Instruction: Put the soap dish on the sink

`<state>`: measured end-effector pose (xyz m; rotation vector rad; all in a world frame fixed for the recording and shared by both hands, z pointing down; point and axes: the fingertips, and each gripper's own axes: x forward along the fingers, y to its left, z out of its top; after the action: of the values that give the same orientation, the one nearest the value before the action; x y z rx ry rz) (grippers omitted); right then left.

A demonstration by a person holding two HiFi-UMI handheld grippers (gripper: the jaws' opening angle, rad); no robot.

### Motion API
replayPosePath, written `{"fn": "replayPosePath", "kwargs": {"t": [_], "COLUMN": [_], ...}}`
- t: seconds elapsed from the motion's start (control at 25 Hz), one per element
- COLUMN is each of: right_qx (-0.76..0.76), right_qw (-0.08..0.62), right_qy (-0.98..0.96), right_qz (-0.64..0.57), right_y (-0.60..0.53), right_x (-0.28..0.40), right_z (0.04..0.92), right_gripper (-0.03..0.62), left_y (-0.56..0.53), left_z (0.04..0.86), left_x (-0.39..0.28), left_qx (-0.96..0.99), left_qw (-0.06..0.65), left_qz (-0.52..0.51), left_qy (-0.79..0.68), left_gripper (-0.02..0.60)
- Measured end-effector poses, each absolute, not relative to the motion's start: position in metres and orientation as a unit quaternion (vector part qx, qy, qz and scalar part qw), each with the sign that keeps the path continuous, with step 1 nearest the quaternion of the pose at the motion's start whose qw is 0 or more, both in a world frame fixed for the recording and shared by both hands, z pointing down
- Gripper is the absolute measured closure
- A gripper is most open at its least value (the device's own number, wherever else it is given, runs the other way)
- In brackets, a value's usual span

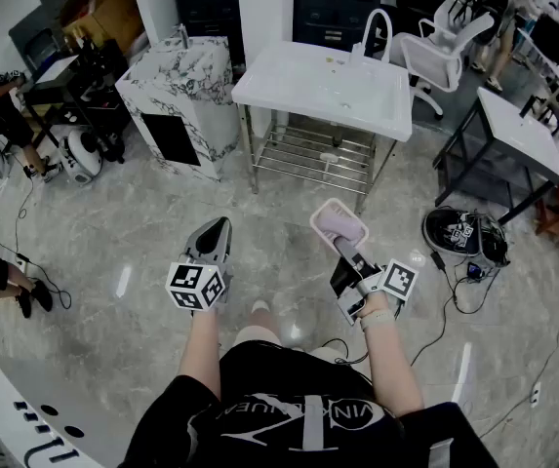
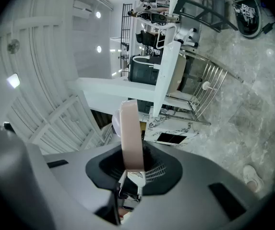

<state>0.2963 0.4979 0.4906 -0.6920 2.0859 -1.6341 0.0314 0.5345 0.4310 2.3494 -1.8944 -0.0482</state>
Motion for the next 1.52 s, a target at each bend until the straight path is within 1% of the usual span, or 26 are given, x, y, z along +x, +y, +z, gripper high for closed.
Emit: {"fn": "replayPosePath", "kwargs": {"t": [0.32,0.96,1.52], "right_qx": [-0.266,-0.264,-0.273], "right_qw": [0.202,0.2,0.223], "right_qy": [0.739,0.745,0.735], "right_qz": [-0.584,-0.579,-0.579], "right_y": [0.456,0.324,0.24], "right_x": [0.291,0.214,0.151], "right_z": [0.498,0.492,0.494], "right_gripper": [0.519,0.517,0.517], "left_y": [0.485,0.345,0.248], "left_z": [0.436,0.434,0.442], "left_x": [0.016,-0.053,-0.114], "left_qx": [0.782,0.789,0.806], "left_qw": [0.071,0.082,0.088], "left_qz": [-0.022,-0.02,-0.003], "left_qy": [-0.619,-0.608,-0.585], "left_gripper": [0.567,0.568,0.566]}}
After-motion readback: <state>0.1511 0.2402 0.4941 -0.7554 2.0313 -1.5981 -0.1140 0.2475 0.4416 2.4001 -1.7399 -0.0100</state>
